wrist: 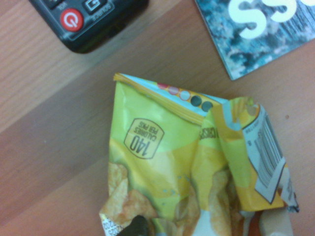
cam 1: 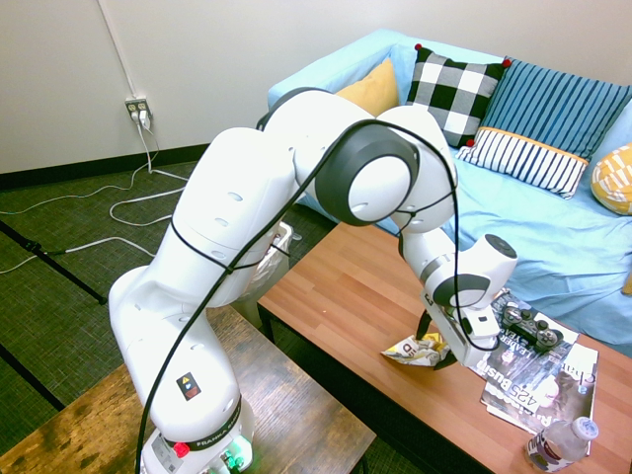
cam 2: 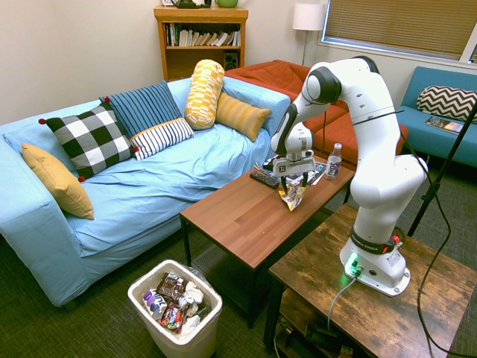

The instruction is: Throw the chip bag in the trash bin

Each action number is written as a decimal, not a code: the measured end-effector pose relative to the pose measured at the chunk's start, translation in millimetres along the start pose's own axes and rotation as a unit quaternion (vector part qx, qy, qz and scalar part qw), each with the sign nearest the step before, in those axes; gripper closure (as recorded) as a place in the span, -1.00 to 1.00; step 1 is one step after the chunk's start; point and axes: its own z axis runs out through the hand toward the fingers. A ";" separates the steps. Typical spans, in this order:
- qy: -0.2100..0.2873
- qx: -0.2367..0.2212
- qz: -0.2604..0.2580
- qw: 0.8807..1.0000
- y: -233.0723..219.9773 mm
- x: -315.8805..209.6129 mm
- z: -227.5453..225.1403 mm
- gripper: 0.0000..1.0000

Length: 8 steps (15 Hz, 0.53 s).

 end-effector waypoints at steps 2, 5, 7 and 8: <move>-0.003 0.001 -0.002 1.000 -4.2 0.9 2.0 1.00; -0.010 0.004 -0.004 1.000 -9.2 2.7 5.2 1.00; -0.013 0.007 -0.004 1.000 -13.2 5.0 9.2 1.00; -0.014 0.009 -0.004 1.000 -15.1 6.0 9.1 1.00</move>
